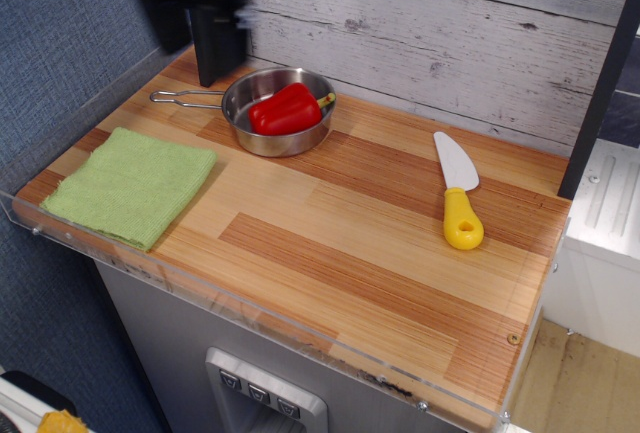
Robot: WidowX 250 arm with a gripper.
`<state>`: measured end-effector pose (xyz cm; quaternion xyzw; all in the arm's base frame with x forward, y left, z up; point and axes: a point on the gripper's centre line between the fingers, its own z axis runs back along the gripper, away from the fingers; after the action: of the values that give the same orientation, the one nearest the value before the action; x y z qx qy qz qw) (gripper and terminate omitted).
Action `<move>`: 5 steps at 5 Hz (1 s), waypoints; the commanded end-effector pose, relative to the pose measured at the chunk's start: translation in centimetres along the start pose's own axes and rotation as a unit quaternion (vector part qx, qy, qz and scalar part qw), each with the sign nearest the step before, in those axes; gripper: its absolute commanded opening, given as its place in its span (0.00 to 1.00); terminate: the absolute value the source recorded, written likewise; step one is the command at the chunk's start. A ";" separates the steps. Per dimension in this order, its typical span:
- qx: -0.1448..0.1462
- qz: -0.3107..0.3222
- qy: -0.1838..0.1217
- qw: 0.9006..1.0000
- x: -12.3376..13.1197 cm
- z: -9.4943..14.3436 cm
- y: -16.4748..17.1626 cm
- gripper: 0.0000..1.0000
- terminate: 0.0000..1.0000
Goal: Put the table in the front right table corner
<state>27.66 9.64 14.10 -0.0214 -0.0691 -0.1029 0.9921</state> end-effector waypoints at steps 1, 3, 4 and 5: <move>0.072 0.043 0.000 0.996 -3.1 -0.5 3.3 1.00 0.00; 0.107 0.105 0.028 0.988 -3.9 -3.6 4.1 1.00 0.00; 0.073 0.104 0.031 0.991 -3.8 -5.6 5.1 1.00 0.00; 0.051 0.086 0.033 0.995 -3.4 -7.0 5.1 1.00 0.00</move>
<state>26.07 14.40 4.97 0.0110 -0.0193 -0.0146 0.9996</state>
